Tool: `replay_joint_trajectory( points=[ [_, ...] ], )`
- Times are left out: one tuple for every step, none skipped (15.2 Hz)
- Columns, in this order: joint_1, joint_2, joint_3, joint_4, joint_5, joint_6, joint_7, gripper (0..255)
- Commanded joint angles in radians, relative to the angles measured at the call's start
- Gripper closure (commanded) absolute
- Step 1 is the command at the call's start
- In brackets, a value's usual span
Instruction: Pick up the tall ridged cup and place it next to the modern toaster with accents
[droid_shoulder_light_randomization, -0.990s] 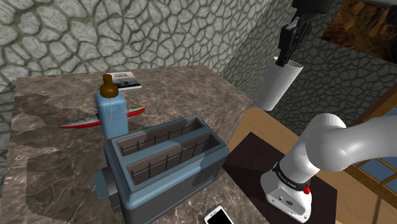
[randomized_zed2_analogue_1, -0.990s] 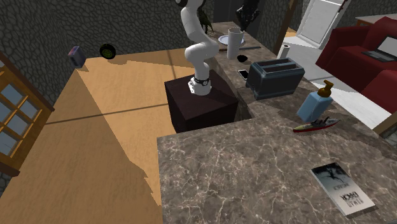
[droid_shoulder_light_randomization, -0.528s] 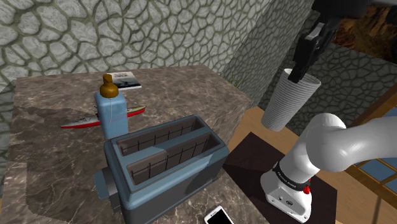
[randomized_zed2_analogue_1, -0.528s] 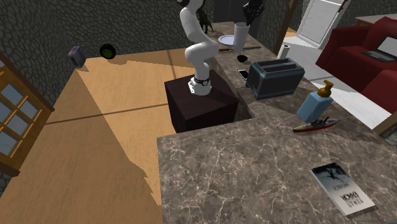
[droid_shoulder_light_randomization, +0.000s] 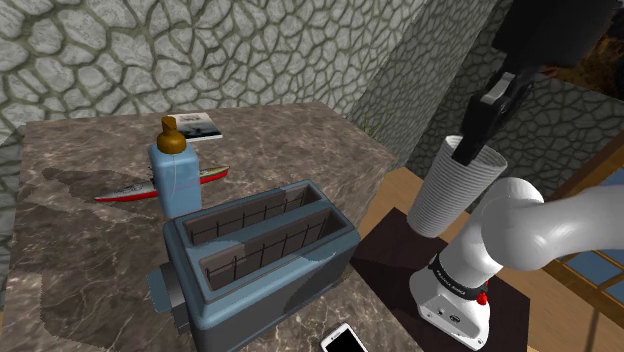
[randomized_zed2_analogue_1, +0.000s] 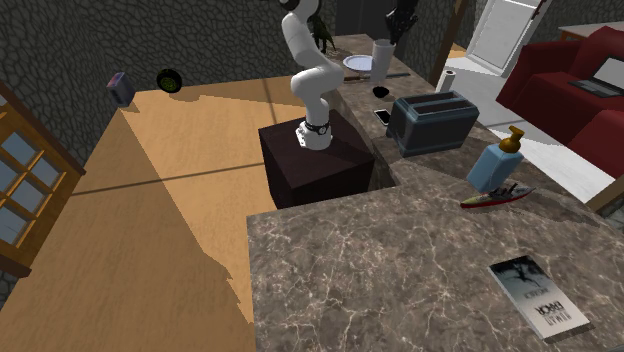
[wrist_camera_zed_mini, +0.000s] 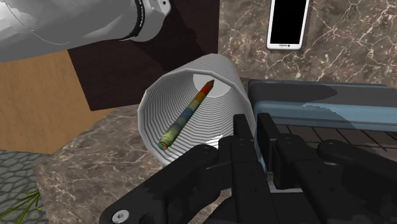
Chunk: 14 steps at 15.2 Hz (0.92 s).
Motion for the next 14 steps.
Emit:
replay_joint_trajectory(
  points=[
    [0.003,-0.013,0.003,-0.036,0.004,0.024,-0.005,255],
    [0.006,-0.020,0.006,-0.054,0.007,0.034,-0.006,255],
    [0.008,-0.027,0.008,-0.071,0.011,0.045,-0.008,255],
    [0.010,-0.034,0.011,-0.088,0.014,0.055,-0.009,255],
    [0.012,-0.040,0.013,-0.105,0.017,0.066,-0.010,255],
    [0.014,-0.047,0.016,-0.122,0.020,0.077,-0.011,255],
    [0.016,-0.053,0.019,-0.139,0.024,0.087,-0.013,255],
    [0.018,-0.059,0.022,-0.155,0.027,0.098,-0.014,255],
    [0.021,-0.065,0.025,-0.172,0.031,0.108,-0.015,255],
    [0.023,-0.071,0.029,-0.188,0.035,0.119,-0.016,255],
    [0.025,-0.076,0.032,-0.204,0.038,0.130,-0.017,255],
    [0.027,-0.082,0.036,-0.220,0.042,0.140,-0.018,255],
    [0.029,-0.087,0.039,-0.235,0.046,0.151,-0.019,255],
    [0.031,-0.092,0.043,-0.251,0.050,0.161,-0.020,255]
  ],
)
